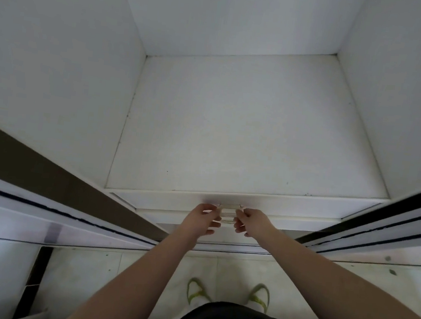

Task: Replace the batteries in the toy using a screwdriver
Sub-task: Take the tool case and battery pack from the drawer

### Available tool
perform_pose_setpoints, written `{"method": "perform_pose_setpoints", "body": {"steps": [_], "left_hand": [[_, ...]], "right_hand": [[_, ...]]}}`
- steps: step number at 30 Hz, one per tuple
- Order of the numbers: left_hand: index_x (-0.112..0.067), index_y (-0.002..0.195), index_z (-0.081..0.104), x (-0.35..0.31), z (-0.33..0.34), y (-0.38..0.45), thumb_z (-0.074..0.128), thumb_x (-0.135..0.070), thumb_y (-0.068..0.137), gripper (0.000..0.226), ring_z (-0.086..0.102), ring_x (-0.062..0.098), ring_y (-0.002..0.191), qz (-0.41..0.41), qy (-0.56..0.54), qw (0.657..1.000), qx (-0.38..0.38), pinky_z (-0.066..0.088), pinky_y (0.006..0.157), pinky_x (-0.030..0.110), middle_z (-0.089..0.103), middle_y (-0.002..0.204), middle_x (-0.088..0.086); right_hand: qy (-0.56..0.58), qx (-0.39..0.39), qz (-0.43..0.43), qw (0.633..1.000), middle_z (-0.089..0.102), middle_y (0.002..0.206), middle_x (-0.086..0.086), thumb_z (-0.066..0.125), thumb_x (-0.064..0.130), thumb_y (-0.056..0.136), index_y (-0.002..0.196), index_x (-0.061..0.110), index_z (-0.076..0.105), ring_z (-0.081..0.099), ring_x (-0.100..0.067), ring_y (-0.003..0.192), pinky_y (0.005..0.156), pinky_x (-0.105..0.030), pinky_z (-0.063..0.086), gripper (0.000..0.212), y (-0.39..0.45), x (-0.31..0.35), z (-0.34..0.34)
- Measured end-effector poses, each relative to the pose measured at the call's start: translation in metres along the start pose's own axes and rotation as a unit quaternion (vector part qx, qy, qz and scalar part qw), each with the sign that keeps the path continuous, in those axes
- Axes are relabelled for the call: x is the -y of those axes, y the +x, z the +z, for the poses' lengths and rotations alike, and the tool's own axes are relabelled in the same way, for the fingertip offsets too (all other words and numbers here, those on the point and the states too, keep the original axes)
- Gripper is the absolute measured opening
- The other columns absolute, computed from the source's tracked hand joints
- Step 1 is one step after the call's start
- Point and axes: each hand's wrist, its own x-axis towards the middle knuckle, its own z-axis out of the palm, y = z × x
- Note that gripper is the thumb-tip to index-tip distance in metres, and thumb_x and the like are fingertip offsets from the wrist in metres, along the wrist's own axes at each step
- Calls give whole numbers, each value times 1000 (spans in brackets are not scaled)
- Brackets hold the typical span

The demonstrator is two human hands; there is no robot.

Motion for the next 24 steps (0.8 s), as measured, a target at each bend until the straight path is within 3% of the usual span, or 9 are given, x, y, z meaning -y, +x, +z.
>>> {"method": "perform_pose_setpoints", "body": {"steps": [3,6,10,14,17,20,24], "left_hand": [[-19,111,59,-3,-3,-3,56,-29,93,21,67,17,83,47,110,992,-46,53,77,34,71,97,2],[-28,107,57,-5,-3,-15,49,-24,94,16,61,10,75,132,224,960,-100,46,63,23,66,91,-6],[-27,118,57,-5,-5,-34,51,-21,95,24,53,-2,95,310,306,888,-148,39,84,13,57,104,-18],[-18,125,55,1,-10,-32,51,-21,90,35,51,7,109,424,365,809,-182,35,98,20,59,116,-7],[-19,123,56,6,-13,-26,43,-31,90,37,53,14,113,449,449,754,-166,40,100,31,61,120,-4],[-20,114,64,10,-15,-22,37,-39,95,37,61,17,102,450,516,714,-147,44,92,35,65,111,-5],[-25,120,63,18,-15,-24,31,-43,99,42,60,18,109,446,564,679,-148,43,94,35,65,120,-4]], "right_hand": [[-9,-1,-9,1000,65,70,1,45,28,100,76,13,61,58,-12,59,54,-21,38,32,-3,2,-1],[10,-1,1,1000,59,69,2,44,28,99,76,13,59,49,-11,58,53,-22,34,32,-3,0,1],[-6,14,9,1000,56,70,3,40,29,101,78,14,56,44,-13,62,55,-23,33,32,-2,1,2],[2,4,11,1000,55,70,2,39,27,102,76,16,55,44,-12,60,53,-20,34,33,-12,-10,9],[-5,-1,12,1000,61,72,1,41,29,102,76,16,59,48,-11,58,53,-19,37,34,-31,-19,13],[-71,11,11,997,65,79,1,41,38,101,86,17,62,55,-8,60,54,-16,39,33,-57,-14,5],[-130,-49,-89,986,65,78,8,45,33,99,90,26,62,61,-7,69,61,-14,45,20,-115,2,-21]]}}
